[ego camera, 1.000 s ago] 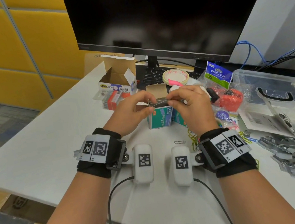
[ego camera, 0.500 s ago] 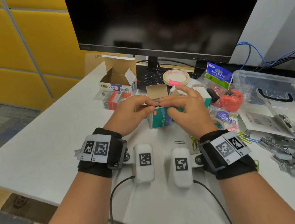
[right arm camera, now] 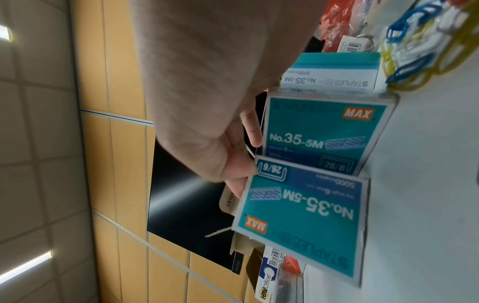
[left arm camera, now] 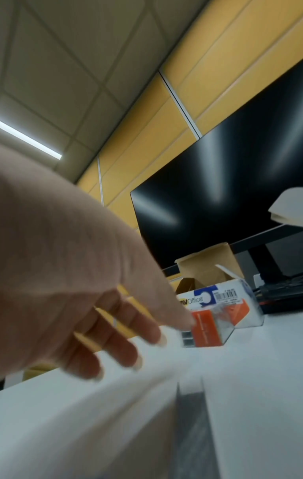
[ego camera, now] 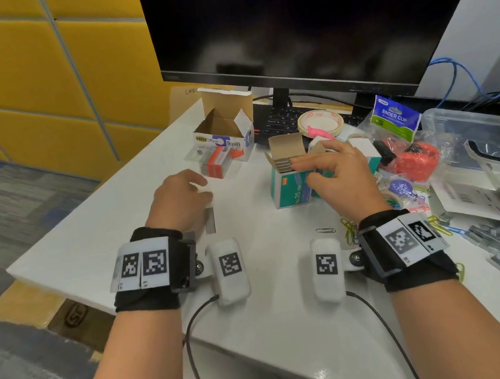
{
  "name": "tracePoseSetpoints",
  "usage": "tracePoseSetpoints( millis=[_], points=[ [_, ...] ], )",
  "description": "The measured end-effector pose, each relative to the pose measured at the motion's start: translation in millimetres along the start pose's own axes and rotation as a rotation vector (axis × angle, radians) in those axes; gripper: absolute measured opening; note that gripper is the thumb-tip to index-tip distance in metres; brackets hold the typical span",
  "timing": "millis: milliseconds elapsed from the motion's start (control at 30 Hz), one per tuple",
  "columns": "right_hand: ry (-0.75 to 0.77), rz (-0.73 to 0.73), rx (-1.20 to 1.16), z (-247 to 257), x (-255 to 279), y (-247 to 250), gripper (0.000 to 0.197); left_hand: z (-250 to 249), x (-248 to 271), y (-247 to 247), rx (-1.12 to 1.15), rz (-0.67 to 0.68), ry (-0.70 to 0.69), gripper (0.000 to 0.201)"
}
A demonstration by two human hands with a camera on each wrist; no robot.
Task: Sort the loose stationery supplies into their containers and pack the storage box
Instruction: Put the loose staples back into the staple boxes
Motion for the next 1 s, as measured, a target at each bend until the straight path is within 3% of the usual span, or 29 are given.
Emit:
tracePoseSetpoints(
  millis=[133, 267, 533, 667, 800, 900, 1000],
  points=[
    [0.005, -0.004, -0.007, 0, 0, -1, 0.035, 13, 7, -18, -0.189, 0.214, 0.085, 0.045],
    [-0.007, -0.003, -0.024, -1, 1, 0, 0.036, 0, 9, -28, -0.207, 0.284, 0.006, 0.036],
    [-0.006, -0.008, -0.029, -3, 1, -1, 0.037, -28, 9, -33, -0.020, 0.194, -0.125, 0.025],
    [0.016, -0.021, 0.011, 0, 1, 1, 0.037, -60, 18, -34, 0.206, 0.222, -0.198, 0.017],
    [0.035, -0.014, -0.053, 3, 0, -1, 0.033, -80, 26, -35, 0.411, 0.258, -0.178, 0.016],
    [0.047, -0.012, -0.083, 4, -1, -2, 0.020, -92, 32, -35, 0.475, 0.263, -0.211, 0.014],
    [0.097, -0.021, -0.036, 8, 0, -1, 0.029, -99, 33, -35, 0.499, 0.229, -0.247, 0.014]
  ],
)
Point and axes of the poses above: each hand's wrist, its own x-axis away from the middle knuckle, its own y-axis out of the back of the hand, z = x × y, the point moved 10 cm from there along -x, towards the middle knuckle, and after that the axes turned 10 degrees about -z, right-handed, at the moved point
